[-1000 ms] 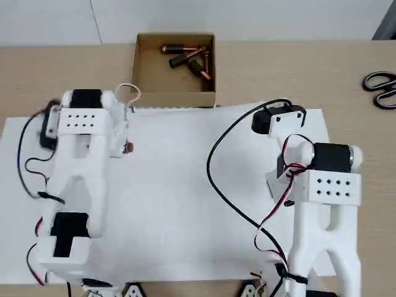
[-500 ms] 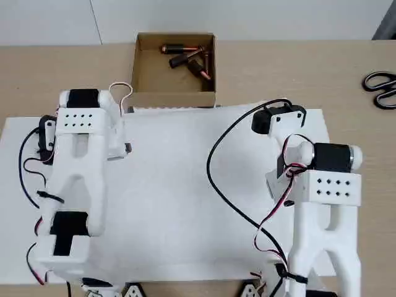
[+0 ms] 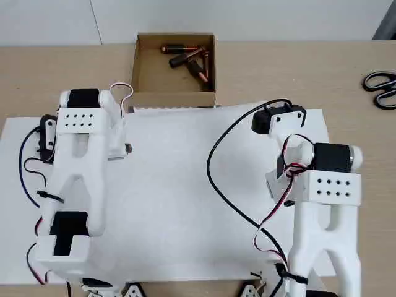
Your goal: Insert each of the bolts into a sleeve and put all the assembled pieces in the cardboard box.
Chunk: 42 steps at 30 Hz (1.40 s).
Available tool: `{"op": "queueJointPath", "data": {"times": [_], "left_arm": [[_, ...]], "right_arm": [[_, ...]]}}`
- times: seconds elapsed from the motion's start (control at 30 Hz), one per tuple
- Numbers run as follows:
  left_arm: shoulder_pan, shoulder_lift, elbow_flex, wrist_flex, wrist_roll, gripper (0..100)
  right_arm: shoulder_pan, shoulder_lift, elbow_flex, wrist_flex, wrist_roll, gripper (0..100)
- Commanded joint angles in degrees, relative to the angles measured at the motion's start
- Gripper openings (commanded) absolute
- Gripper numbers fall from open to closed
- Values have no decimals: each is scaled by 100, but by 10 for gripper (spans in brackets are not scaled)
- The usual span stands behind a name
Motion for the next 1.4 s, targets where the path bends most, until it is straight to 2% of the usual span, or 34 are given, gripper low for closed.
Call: {"op": "queueJointPath", "data": {"times": [0.0,0.17,0.4,0.5,0.7,0.83,0.93,1.2,1.37], "left_arm": [[-26,-88,-163,9,-712,115],[-26,-88,-163,18,-932,298],[-9,-70,-163,44,-1073,324],[18,-88,-163,62,-2040,324],[-26,-97,-163,105,-4826,325],[62,-79,-163,369,-6224,324],[79,-44,-163,677,-6901,324],[-79,-44,-154,835,-7859,325],[-448,-97,-171,835,-9547,324]], "right_arm": [[57,-163,-26,66,-35,3],[57,-163,-26,75,-35,3],[57,-163,-26,75,-35,3],[66,-163,-26,75,-35,3],[66,-163,-26,75,-35,3],[66,-163,-26,75,-35,3],[66,-163,-26,66,-35,3],[66,-163,-18,75,-35,3],[66,-163,-18,84,-35,3]]}}
